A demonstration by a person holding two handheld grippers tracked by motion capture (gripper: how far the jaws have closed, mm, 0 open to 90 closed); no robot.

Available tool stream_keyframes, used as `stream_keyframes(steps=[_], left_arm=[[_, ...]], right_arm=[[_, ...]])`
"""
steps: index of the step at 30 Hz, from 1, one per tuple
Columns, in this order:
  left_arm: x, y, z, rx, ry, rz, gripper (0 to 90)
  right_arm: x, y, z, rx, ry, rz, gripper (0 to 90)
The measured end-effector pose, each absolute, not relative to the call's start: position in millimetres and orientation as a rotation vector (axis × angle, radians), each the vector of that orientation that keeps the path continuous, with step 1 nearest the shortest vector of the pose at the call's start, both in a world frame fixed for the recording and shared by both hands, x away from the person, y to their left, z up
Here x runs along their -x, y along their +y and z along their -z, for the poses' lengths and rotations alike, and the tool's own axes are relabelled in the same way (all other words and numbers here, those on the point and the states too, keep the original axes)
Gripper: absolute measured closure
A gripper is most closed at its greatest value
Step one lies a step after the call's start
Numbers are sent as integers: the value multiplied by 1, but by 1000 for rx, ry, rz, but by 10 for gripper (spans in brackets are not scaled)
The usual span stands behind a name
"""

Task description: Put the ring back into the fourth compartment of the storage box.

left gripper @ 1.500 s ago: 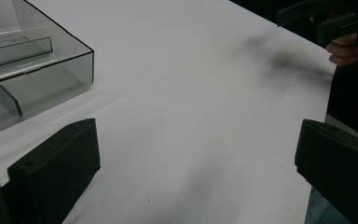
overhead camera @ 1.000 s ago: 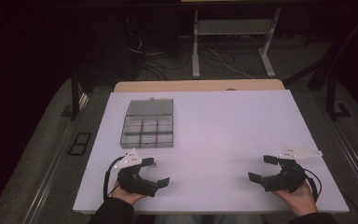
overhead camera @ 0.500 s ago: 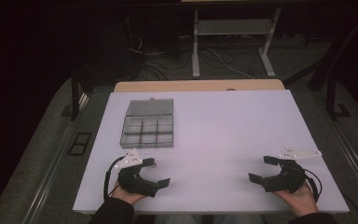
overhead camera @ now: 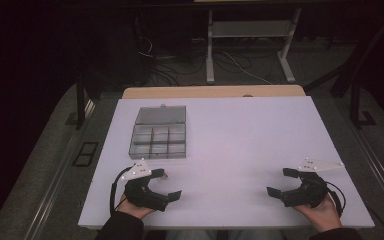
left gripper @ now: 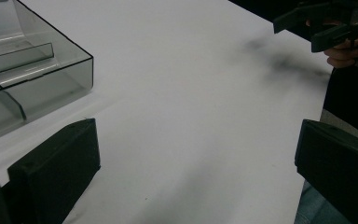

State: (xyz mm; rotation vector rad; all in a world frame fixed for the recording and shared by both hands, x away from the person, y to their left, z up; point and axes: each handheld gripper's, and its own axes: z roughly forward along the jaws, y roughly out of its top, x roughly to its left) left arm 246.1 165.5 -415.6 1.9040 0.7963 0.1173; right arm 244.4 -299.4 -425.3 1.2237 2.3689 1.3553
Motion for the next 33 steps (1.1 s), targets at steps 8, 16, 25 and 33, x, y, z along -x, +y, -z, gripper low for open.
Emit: stream_keyframes(steps=[8, 16, 25, 33], left_arm=[[-248, 171, 407, -1910, 800, -120, 0], [-251, 176, 400, -1913, 804, -127, 0], [-259, 181, 395, -1939, 818, -127, 0], [-271, 186, 390, -1973, 829, -129, 0]], right_arm=[[-244, -300, 425, -1232, 2369, -1354, 0], [-244, -301, 426, -1230, 2370, -1348, 1], [-244, -301, 426, -1230, 2368, -1346, 0], [-244, -302, 426, -1230, 2365, -1342, 1]])
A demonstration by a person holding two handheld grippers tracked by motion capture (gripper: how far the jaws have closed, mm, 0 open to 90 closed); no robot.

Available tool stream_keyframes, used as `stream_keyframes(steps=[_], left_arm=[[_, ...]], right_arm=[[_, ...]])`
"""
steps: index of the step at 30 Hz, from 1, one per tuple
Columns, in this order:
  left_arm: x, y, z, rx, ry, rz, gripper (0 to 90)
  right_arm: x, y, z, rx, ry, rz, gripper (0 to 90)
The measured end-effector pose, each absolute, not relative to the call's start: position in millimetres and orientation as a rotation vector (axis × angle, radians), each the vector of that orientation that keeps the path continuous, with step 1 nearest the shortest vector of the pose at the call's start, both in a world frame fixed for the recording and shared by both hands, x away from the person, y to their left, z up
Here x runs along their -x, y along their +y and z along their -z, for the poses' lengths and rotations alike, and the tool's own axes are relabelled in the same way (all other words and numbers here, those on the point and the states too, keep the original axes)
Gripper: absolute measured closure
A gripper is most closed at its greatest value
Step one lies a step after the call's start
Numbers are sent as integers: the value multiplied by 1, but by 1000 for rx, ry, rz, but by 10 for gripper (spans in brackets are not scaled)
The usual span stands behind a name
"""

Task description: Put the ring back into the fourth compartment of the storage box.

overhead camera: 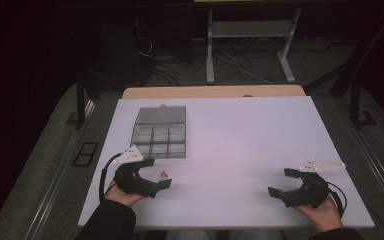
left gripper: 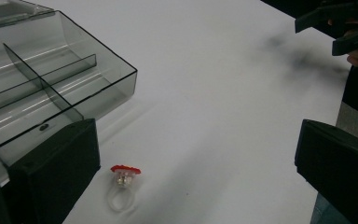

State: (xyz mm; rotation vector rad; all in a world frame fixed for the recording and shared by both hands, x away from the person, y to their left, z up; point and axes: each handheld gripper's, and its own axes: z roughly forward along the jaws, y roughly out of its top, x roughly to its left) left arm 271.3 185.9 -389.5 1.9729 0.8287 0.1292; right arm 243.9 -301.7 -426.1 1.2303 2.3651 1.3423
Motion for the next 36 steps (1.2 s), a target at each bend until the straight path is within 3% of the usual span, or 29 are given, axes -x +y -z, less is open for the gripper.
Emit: stream_keyframes(steps=[36], left_arm=[[-314, 191, 410, -2113, 902, -103, 0]], right_arm=[[-244, -302, 427, -1222, 2377, -1320, 1]])
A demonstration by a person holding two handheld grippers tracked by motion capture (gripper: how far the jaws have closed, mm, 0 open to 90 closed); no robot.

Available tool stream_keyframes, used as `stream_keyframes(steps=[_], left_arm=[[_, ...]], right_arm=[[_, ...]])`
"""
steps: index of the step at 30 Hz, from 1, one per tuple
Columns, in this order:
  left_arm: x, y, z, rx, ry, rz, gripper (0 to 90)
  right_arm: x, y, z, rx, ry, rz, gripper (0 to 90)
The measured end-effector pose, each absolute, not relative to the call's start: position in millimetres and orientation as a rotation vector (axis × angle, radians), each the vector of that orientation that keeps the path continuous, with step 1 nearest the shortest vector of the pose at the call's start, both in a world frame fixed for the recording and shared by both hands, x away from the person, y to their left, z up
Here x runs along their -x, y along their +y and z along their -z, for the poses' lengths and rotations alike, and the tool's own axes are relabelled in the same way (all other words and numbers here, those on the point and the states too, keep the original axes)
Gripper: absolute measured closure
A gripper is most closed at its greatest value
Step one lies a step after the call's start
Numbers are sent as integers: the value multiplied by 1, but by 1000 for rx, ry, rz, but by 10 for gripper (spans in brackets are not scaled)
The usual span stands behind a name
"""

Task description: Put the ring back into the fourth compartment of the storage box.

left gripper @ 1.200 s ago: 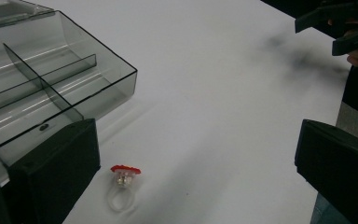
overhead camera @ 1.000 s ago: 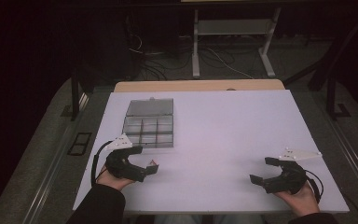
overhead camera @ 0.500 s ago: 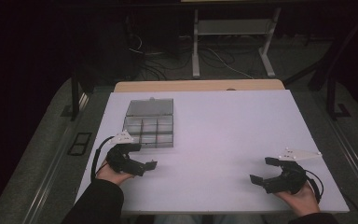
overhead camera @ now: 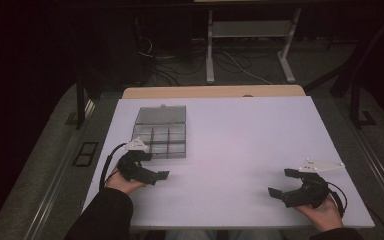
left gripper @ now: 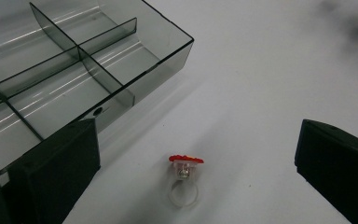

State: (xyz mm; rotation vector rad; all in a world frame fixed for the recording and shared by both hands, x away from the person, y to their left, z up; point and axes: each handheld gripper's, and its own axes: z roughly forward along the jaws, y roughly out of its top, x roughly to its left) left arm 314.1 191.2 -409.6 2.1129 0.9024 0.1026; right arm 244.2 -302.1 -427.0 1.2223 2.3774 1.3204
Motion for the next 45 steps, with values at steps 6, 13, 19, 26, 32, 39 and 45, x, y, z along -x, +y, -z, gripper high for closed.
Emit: stream_keyframes(steps=[6, 13, 19, 26, 32, 39, 45], left_arm=[[-317, 189, 414, -2145, 905, -94, 0], [-319, 183, 418, -2211, 874, -64, 0], [-320, 180, 421, -2254, 860, -54, 0], [-319, 176, 424, -2283, 841, -53, 28], [-319, 176, 426, -2296, 830, -47, 68], [-320, 178, 425, -2293, 826, -20, 149], [-321, 180, 425, -2288, 828, -8, 245]], right_arm=[[-244, -302, 427, -1220, 2382, -1317, 0], [-245, -302, 428, -1218, 2387, -1312, 1], [-244, -301, 428, -1226, 2396, -1308, 1], [-244, -301, 428, -1221, 2386, -1308, 0], [-244, -301, 428, -1221, 2391, -1306, 1], [-244, -301, 428, -1227, 2394, -1307, 0], [-244, -301, 428, -1222, 2394, -1309, 0]])
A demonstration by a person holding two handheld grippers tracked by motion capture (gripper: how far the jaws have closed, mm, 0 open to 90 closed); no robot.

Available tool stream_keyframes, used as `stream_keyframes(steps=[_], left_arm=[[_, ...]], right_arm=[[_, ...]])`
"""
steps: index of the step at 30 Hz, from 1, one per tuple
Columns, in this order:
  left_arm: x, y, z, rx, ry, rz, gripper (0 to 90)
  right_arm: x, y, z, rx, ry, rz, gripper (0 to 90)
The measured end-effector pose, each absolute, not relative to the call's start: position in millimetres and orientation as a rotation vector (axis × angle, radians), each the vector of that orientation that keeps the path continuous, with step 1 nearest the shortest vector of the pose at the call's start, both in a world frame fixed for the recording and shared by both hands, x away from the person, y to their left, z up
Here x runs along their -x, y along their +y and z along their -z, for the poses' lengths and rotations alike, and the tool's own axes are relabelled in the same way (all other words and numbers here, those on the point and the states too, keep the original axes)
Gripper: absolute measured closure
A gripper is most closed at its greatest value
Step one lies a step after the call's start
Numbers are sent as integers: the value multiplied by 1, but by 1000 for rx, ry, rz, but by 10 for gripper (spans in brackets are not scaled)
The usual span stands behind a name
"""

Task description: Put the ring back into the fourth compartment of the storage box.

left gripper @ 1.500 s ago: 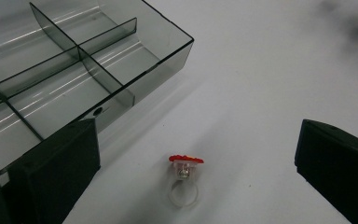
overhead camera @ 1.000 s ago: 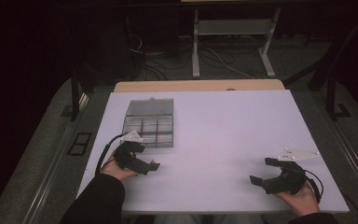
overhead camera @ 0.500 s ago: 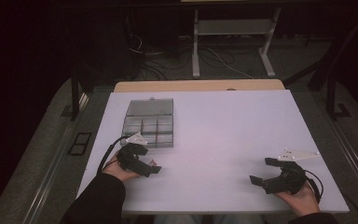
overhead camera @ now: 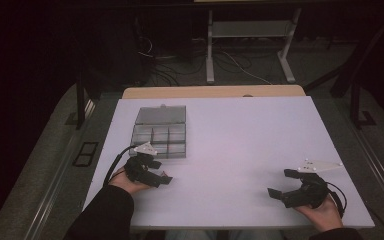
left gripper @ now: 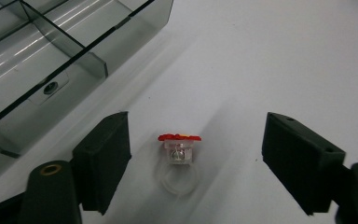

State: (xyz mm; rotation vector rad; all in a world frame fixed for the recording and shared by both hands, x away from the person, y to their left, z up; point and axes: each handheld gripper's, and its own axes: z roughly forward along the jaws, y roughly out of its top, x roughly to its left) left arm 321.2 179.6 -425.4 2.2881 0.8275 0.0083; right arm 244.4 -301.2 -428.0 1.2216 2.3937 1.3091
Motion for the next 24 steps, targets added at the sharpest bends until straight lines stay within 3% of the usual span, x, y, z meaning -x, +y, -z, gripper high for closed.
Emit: stream_keyframes(steps=[24], left_arm=[[-323, 179, 430, -2356, 806, -48, 593]], right_arm=[[-245, -302, 429, -1223, 2394, -1297, 1]])
